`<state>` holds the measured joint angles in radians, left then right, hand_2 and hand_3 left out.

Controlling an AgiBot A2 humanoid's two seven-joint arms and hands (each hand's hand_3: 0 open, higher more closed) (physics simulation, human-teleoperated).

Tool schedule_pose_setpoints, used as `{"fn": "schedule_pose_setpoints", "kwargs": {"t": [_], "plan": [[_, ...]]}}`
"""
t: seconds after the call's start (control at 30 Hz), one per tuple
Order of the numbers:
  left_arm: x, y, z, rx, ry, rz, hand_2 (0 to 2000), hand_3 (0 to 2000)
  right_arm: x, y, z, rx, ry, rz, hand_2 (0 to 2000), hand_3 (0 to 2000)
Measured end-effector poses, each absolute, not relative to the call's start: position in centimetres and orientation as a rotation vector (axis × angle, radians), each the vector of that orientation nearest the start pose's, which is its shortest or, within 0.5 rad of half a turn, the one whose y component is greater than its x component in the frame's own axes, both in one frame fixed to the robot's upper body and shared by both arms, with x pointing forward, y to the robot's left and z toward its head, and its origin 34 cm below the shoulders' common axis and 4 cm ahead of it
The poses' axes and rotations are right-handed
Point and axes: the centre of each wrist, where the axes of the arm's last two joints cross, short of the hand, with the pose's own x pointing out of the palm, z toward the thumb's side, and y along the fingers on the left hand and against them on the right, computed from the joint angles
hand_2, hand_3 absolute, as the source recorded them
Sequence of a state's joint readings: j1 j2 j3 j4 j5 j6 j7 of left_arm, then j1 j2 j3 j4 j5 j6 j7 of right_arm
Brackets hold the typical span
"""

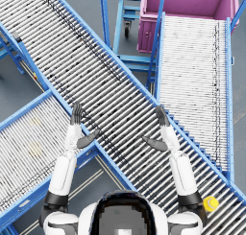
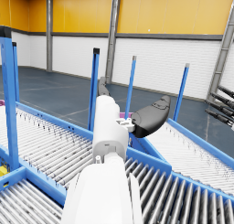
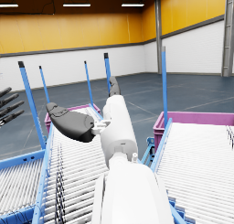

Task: Pick up the oil and place it on the left assembly line, put the cola on the right, and keep Sprite still

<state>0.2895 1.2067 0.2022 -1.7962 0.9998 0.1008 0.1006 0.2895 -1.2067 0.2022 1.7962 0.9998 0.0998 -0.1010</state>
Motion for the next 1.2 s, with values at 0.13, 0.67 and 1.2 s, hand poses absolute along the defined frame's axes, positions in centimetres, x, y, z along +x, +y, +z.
{"fn": "schedule_pose_setpoints", "kwargs": {"t": [0.13,0.67,1.2], "plan": [[25.45,20.07,22.86,0.074,-0.388,-1.777,0,0,25.46,-20.07,22.86,-0.135,-0.376,1.971,0,0],[25.45,20.07,22.86,0.074,-0.388,-1.777,0,0,25.46,-20.07,22.86,-0.135,-0.376,1.971,0,0],[25.45,20.07,22.86,0.074,-0.388,-1.777,0,0,25.46,-20.07,22.86,-0.135,-0.376,1.971,0,0]]}}
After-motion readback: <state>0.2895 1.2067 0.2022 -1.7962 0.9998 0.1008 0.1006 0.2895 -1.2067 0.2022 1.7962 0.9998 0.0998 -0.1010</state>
